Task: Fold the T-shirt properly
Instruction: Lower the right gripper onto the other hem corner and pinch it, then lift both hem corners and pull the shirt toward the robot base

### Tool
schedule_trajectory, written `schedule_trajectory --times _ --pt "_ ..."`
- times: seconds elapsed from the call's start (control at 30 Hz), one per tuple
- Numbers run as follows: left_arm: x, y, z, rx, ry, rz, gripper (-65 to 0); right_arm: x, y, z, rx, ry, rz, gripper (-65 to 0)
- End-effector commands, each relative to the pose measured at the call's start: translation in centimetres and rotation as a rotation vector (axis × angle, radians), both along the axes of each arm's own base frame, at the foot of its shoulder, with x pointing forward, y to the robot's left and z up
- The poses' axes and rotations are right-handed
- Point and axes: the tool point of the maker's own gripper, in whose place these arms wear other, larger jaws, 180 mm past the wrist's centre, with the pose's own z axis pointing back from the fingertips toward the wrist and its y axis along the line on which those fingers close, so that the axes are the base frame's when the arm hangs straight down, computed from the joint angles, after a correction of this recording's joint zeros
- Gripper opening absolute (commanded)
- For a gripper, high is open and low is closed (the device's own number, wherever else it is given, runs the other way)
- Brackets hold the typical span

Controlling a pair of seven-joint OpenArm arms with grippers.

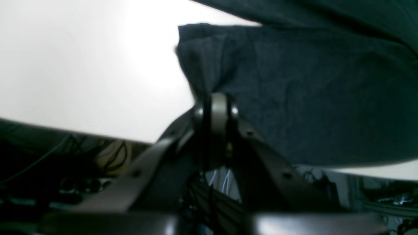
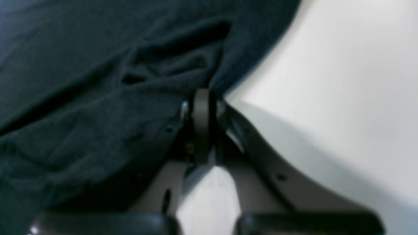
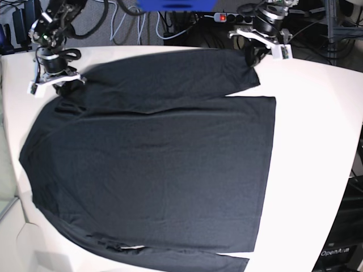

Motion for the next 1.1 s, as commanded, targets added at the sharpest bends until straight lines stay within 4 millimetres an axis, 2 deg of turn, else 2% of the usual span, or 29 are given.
schedule_trajectory --times 0.0,0.23,0.37,0.6,0.77,0.93,1.07 --pt "0.4 0.0 1.1 -0.004 -0.040 -0.005 -65.0 0.8 -0.6 1.7 -0.032 -0.053 0.006 -64.9" --pt "1.5 -0.4 2.9 -0.011 -0.092 -0.011 -65.0 1.5 -1.0 3.6 -0.070 -0.094 0.013 -64.9" --pt "2.1 -0.6 4.1 -0.015 -0.127 -0.015 -65.0 1.7 -0.9 4.1 -0.078 -0.105 0.017 -64.9" --pt "3.9 2.6 5.7 0.038 -0.184 0.050 -65.0 2.0 -1.0 4.3 -0.080 -0.113 0.019 -64.9" --pt "5.2 3.9 5.4 0.063 -0.132 0.054 -65.0 2.7 -0.9 4.7 -0.081 -0.131 0.020 -64.9" --pt "6.4 3.4 6.4 0.060 -0.144 0.031 -65.0 3.1 -0.9 5.0 -0.083 -0.142 0.022 -64.9" --pt "7.6 2.8 7.2 0.057 -0.143 0.003 -65.0 4.7 -0.2 6.4 -0.094 -0.180 0.052 -64.9"
